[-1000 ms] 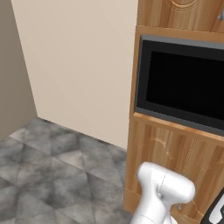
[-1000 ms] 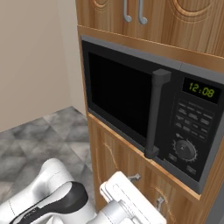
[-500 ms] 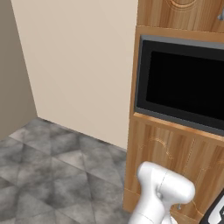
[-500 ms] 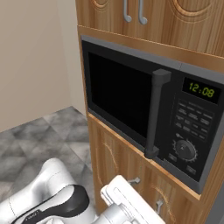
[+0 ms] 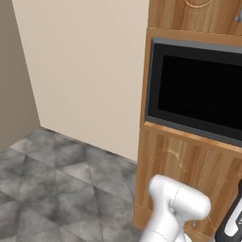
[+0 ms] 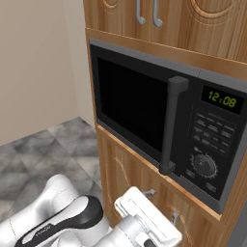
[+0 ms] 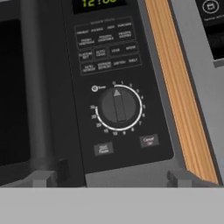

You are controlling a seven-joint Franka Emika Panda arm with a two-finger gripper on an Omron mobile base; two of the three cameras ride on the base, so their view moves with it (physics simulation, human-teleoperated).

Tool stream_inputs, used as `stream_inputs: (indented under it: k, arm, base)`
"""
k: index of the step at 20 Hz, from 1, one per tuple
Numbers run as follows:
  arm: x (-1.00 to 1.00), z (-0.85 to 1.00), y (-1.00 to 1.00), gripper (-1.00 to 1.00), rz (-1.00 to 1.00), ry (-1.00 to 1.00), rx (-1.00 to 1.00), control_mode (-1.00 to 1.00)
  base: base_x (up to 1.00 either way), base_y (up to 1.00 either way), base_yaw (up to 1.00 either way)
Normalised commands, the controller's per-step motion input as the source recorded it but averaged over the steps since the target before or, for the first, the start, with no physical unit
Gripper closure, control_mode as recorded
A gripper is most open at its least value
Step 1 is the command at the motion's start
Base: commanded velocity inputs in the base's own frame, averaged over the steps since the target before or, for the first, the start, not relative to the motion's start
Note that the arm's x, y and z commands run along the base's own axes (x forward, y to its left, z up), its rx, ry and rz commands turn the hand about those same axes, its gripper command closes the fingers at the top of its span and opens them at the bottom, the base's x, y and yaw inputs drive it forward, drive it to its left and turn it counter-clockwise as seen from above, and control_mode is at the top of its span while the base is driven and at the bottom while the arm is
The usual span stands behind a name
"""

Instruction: Pick the eggplant from the counter and place it in the microwave. Then turn on the microwave.

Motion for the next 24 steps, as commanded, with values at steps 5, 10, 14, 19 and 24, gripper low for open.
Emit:
stream_inputs:
  k: [5, 10, 14, 19, 24]
  arm:
    - [0.36, -0.10, -0.10, -1.00, 0.00, 0.00, -0.05, -1.00]
    - [0.27, -0.11, -0.20, -1.00, 0.00, 0.00, -0.09, -1.00]
    - [0.21, -0.03, -0.20, -1.00, -0.04, 0.00, -0.06, -1.00]
    - [0.23, 0.00, -0.20, -1.00, -0.08, 0.00, -0.03, -1.00]
    - [0.24, 0.00, -0.11, -1.00, -0.11, 0.00, 0.00, -1.00]
  base:
    - [0.00, 0.00, 0.00]
    - [0.00, 0.00, 0.00]
    - [0.00, 0.00, 0.00]
    - [0.00, 0.00, 0.00]
    - [0.00, 0.00, 0.00]
